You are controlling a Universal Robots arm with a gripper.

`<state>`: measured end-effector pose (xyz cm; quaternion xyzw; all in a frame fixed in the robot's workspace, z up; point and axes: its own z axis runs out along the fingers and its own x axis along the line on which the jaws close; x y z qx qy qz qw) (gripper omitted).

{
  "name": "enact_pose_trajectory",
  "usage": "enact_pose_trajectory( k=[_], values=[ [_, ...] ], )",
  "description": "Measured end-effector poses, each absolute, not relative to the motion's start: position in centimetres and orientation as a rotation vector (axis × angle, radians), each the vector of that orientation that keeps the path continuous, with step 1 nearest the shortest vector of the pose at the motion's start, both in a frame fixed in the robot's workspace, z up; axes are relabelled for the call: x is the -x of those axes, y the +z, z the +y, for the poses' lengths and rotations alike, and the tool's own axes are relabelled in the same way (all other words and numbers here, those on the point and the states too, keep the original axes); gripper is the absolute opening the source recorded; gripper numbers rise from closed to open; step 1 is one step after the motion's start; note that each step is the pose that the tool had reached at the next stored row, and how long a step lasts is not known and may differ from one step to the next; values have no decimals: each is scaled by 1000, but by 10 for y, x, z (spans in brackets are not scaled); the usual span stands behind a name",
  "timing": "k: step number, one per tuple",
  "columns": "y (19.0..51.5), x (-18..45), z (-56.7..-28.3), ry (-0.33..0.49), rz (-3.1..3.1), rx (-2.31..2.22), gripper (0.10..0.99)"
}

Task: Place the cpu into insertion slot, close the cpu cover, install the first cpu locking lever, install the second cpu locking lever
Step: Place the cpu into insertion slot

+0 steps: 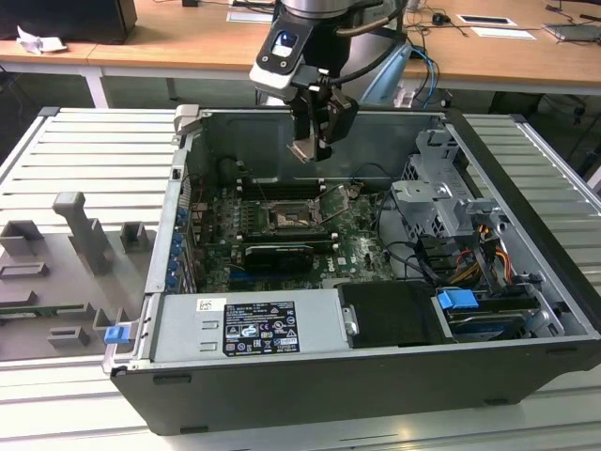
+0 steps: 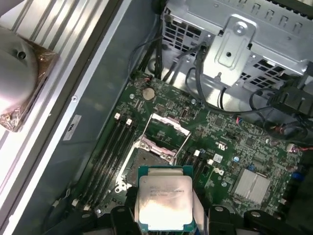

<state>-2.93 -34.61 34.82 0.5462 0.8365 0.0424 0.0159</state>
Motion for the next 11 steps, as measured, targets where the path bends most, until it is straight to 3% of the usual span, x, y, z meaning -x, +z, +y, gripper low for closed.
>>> enact_pose_trajectory(
  k=[11],
  values=[
    [323,29,-346,120,2308,-2066,525]
  ],
)
